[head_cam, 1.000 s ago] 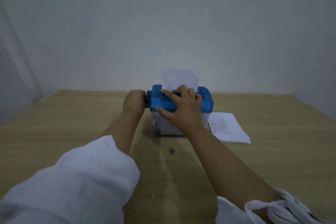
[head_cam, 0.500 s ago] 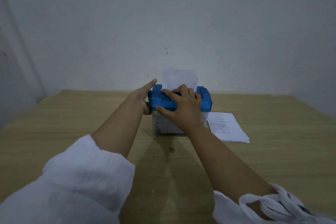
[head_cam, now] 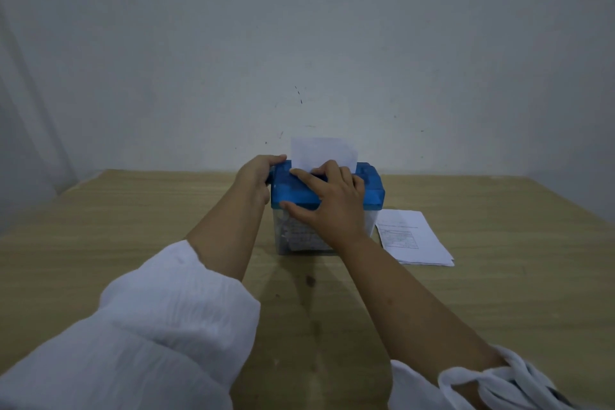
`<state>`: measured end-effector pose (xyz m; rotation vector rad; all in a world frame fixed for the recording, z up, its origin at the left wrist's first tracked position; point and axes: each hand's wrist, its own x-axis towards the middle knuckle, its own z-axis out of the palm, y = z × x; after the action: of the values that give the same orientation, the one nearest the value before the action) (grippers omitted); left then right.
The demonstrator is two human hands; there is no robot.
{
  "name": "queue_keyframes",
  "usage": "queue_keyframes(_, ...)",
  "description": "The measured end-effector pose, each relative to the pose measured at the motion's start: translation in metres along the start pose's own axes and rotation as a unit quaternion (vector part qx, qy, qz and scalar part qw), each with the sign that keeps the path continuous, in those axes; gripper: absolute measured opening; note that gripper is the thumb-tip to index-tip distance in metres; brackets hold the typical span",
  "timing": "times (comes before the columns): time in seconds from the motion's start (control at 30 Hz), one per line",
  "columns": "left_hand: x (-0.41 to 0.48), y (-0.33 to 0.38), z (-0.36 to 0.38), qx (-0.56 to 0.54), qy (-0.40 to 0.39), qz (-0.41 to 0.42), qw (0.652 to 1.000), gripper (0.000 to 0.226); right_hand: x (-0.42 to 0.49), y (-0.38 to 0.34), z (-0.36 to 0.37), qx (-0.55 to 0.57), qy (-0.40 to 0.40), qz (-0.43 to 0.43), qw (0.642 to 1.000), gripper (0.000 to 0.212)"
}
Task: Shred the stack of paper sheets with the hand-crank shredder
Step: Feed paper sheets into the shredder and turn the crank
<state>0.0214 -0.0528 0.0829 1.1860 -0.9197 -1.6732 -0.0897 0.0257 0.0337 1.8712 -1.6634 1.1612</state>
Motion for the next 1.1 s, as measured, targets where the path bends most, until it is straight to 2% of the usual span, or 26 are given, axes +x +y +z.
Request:
queue_keyframes(0.13,-0.003,0.0,0.001,-0.035,0.002,0.01,0.999,0.015,0.0,0.001,0.001,-0.002,0.01,-0.01,1.0,0.059)
queue_keyframes(0.23,-0.002,0.002,0.005,-0.058,0.002,0.051,0.997,0.032,0.001,0.0,-0.001,-0.001,0.003,-0.012,1.0,0.06)
queue_keyframes(0.4,-0.003,-0.002,0.006,-0.105,-0.027,0.097,0.989,0.047,0.0,0.0,-0.001,0.006,-0.005,-0.008,1.0,0.061)
queue_keyframes(0.57,0.005,-0.007,0.003,-0.145,-0.03,0.181,0.972,0.042,0.001,-0.001,-0.001,0.01,-0.017,0.0,1.0,0.062)
queue_keyframes(0.67,0.002,-0.009,0.003,-0.15,-0.032,0.199,0.968,0.04,0.001,-0.001,-0.003,0.006,-0.018,-0.001,1.0,0.063)
queue_keyframes(0.77,-0.003,-0.013,0.002,-0.081,0.036,0.228,0.97,0.036,0.0,0.0,-0.003,0.004,-0.027,-0.002,1.0,0.063)
queue_keyframes(0.83,-0.004,-0.01,-0.004,-0.023,0.102,0.251,0.962,0.052,0.001,0.0,-0.003,0.007,-0.022,-0.004,1.0,0.062)
queue_keyframes(0.87,-0.005,-0.006,-0.008,0.021,0.126,0.278,0.952,0.06,0.001,0.0,-0.003,0.007,-0.016,-0.004,1.0,0.061)
queue_keyframes(0.93,-0.006,0.007,-0.018,0.173,0.145,0.361,0.905,0.057,0.002,0.0,-0.002,0.001,-0.005,-0.002,1.0,0.06)
queue_keyframes(1.0,-0.005,0.021,-0.027,0.37,0.143,0.4,0.826,0.043,0.002,-0.001,-0.001,-0.008,-0.01,0.002,1.0,0.065)
queue_keyframes(1.07,-0.007,0.034,-0.028,0.55,0.148,0.367,0.736,0.04,0.002,-0.003,0.0,-0.014,-0.013,0.004,1.0,0.068)
queue_keyframes(1.1,-0.008,0.038,-0.027,0.605,0.148,0.349,0.701,0.041,0.002,-0.003,-0.001,-0.012,-0.015,0.007,1.0,0.069)
